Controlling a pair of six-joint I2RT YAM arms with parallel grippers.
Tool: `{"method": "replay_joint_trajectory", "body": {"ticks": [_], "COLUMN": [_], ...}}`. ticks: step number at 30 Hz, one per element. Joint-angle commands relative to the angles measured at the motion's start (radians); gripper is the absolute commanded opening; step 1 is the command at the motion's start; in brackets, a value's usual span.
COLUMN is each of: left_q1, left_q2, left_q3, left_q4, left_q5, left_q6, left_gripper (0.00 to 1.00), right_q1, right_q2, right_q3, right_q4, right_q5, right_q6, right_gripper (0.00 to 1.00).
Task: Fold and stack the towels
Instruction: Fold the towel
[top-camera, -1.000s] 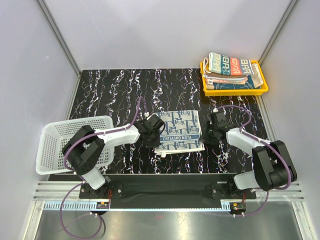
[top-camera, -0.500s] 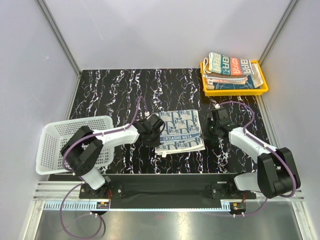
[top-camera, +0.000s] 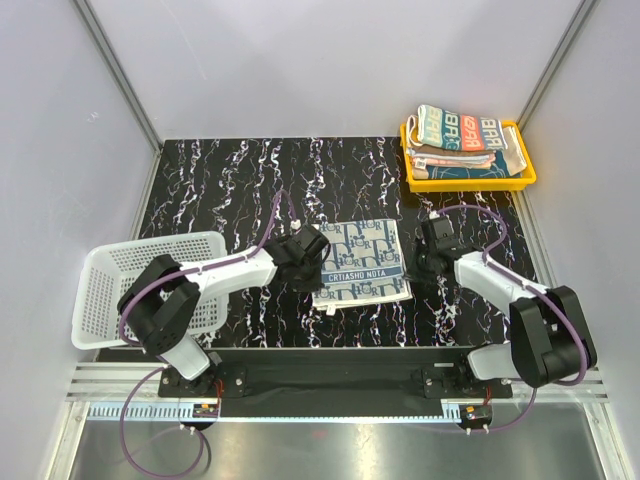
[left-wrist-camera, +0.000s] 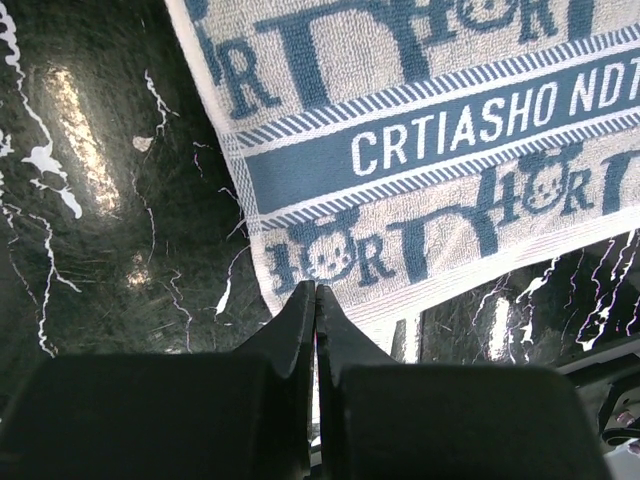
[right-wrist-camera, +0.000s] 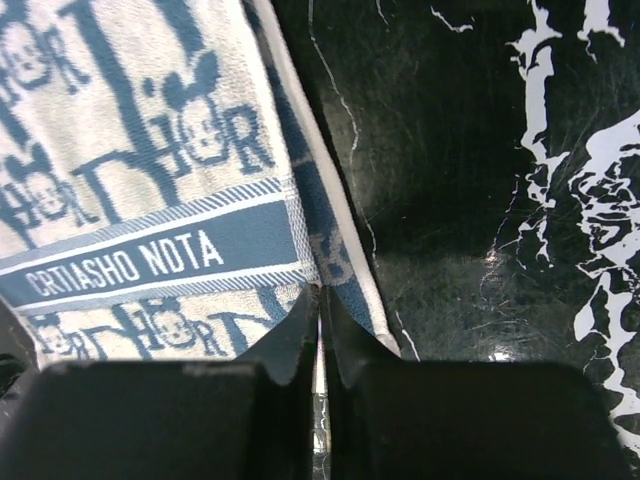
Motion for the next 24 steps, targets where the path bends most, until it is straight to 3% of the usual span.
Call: {"method": "replay_joint_trajectory", "body": {"ticks": [1, 2, 6, 10, 15, 24], "left_q1": [0.016, 0.026, 0.114, 0.190, 0.256, 0.293], "left_q2": [-0.019, -0.012, 0.007, 0.081, 0.263, 0.428], "left_q3": [0.068, 0.075, 0.138, 0.224, 0.383, 0.551], "left_q4": [-0.001, -0.001, 0.010, 0.027, 0.018, -0.079], "left_q5": [0.001, -0.001, -0.008, -0.015, 0.045, -0.043], "left_q6": [0.012, 0.015, 0.030, 0.067, 0.127, 0.147], "left_gripper": [0.01, 0.04, 0.13, 0.21, 0.21, 0.22], "right_q1": [0.009, 0.009, 0.009, 0.009, 0.008, 0.008], "right_q2": [0.023, 0.022, 0.008, 0.118, 0.282, 0.561], "right_q3": [0.013, 0.027, 0.096, 0.262, 0.419, 0.642], "right_q4": [0.020, 0.009, -0.015, -0.009, 0.011, -0.037], "right_q5": [0.036, 0.034, 0.100, 0.170, 0.189, 0.296], "right_q6": [0.000, -0.003, -0.006, -0.066, -0.164, -0.236], "right_gripper": [0.11, 0.19, 0.39, 0.52, 0.52, 0.54]}}
